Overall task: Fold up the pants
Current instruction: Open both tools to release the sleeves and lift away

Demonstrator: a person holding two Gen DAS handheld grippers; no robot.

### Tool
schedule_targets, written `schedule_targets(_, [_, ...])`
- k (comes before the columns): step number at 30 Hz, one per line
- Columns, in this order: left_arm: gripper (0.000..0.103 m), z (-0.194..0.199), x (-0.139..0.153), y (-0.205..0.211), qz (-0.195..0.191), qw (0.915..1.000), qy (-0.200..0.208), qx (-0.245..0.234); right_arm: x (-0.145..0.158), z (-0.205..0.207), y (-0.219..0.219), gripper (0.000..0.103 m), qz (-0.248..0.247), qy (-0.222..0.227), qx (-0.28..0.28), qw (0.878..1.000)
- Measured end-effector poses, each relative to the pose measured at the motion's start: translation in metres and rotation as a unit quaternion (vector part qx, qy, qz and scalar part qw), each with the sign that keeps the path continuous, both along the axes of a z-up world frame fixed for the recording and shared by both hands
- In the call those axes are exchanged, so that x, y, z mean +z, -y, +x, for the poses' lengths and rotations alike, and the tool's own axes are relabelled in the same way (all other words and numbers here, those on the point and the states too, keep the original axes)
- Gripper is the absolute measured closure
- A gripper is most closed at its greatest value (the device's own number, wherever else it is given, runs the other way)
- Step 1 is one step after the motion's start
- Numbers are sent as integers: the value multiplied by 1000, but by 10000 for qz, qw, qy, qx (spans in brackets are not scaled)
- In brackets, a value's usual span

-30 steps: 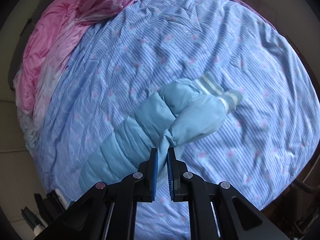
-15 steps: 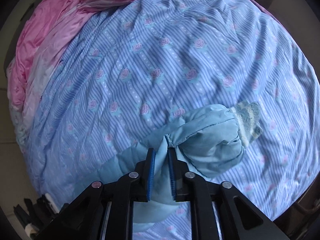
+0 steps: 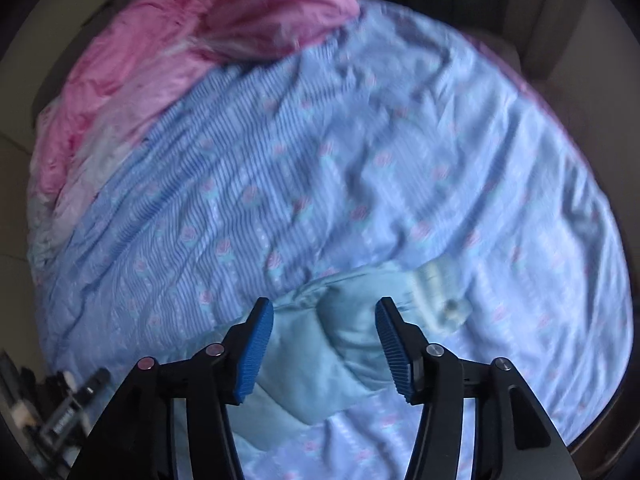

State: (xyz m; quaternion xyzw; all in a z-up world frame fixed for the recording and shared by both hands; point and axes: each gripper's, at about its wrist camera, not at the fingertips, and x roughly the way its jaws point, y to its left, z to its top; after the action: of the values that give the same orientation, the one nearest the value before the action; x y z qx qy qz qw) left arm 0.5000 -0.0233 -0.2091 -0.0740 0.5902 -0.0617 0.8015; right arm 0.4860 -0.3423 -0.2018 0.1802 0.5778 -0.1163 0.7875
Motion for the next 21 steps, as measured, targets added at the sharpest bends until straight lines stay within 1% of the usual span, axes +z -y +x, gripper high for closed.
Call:
schedule_targets(2, [40,-13,17,9,203,9990,307,-236,14,-11,6,47,-91,134,237,9996])
schedule_targets(3, [38,-20,23,14,248,9982,433,-340,18,-16,8,47,-107,199,337,9992])
schedule_targets(4, [38,-27,27,19,299,9971,529,-459,22,-22,12,47,-70,295,437,9986])
schedule_targets(5, [38,-35,30,27,370,9956,613,-607,24,-28,18,47,23,381,490,9981])
schedule_targets(7, [38,-46,27,40,437,9930,641,-893,18,-38,33,47,213,494,509,9973])
schedule_targets(9, [38,-54,19,53,397,9923,568,-1031,8,-44,42,47,272,421,457,9977])
schedule_targets(12, [38,-60,-1,73,372,9926,328,-1105,-14,-54,57,47,376,262,426,9980])
schedule_targets(15, [38,-59,-18,83,308,9944,107,-1009,-36,-59,67,47,538,85,385,9978])
schedule_targets(17, [38,-56,-27,85,319,9954,-6,-908,-47,-59,73,47,625,68,354,9974])
schedule_targets(21, [38,-47,-40,83,419,9962,-147,-752,-63,-53,75,47,1004,89,392,9941])
